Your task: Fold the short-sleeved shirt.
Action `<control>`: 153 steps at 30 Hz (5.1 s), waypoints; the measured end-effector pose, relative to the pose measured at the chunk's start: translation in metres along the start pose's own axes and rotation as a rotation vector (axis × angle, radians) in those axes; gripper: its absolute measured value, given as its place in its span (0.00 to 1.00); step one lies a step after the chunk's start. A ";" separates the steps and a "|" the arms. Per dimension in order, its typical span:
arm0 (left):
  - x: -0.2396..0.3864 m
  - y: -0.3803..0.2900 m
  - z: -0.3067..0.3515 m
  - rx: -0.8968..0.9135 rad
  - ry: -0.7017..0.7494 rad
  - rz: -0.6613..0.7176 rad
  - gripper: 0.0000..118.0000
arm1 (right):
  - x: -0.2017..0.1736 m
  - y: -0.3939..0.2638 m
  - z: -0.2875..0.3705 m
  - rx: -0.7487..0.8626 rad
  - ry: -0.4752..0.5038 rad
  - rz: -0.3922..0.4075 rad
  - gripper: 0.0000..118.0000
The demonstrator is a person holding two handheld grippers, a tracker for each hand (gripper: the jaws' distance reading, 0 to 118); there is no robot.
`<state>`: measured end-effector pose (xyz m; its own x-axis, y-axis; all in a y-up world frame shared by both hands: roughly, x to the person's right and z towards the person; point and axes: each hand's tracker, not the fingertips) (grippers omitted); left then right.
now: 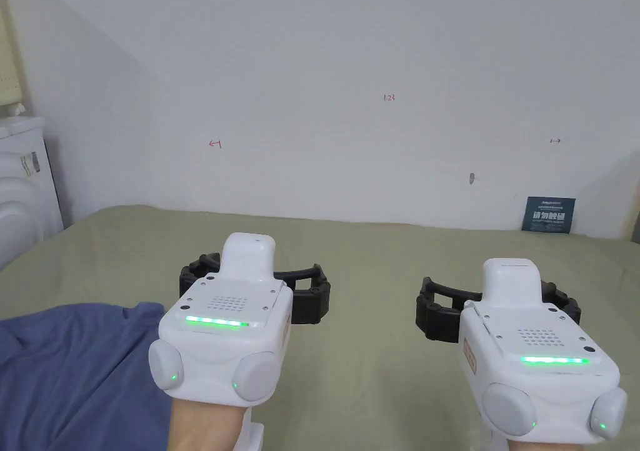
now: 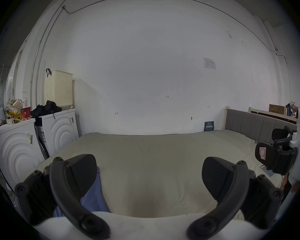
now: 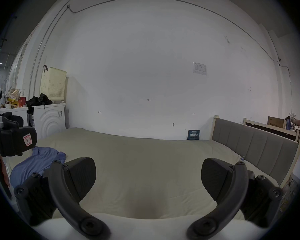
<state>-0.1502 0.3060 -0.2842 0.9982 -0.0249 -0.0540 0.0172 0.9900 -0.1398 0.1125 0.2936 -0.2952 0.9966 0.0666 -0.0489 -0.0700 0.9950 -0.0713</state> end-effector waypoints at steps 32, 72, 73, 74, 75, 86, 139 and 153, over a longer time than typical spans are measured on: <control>-0.004 0.002 0.001 -0.007 -0.002 0.004 0.94 | 0.000 0.003 0.001 0.001 -0.001 -0.009 0.75; -0.221 -0.011 0.097 -0.066 0.521 0.061 0.00 | -0.220 0.004 -0.027 -0.027 0.463 -0.004 0.00; -0.229 -0.012 0.103 -0.070 0.547 0.064 0.00 | -0.230 0.005 -0.026 -0.026 0.487 -0.003 0.00; -0.238 -0.013 0.110 -0.076 0.570 0.066 0.00 | -0.241 0.005 -0.024 -0.029 0.509 0.001 0.00; -0.244 -0.013 0.117 -0.080 0.585 0.072 0.00 | -0.252 0.005 -0.022 -0.029 0.535 0.003 0.00; -0.283 -0.024 0.117 -0.128 0.627 0.096 0.00 | -0.293 0.000 -0.018 -0.047 0.627 0.018 0.00; -0.169 -0.024 -0.196 -0.645 0.058 0.004 0.02 | -0.107 -0.088 -0.049 -0.303 0.297 -0.007 0.00; 0.192 0.025 -0.217 -0.533 -0.592 -0.136 0.02 | 0.060 -0.080 -0.005 -0.280 -0.043 -0.043 0.00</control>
<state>0.0297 0.2955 -0.5130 0.8565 0.0847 0.5091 0.2603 0.7809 -0.5678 0.1772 0.2180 -0.2973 0.9994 0.0334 0.0020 -0.0306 0.9381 -0.3449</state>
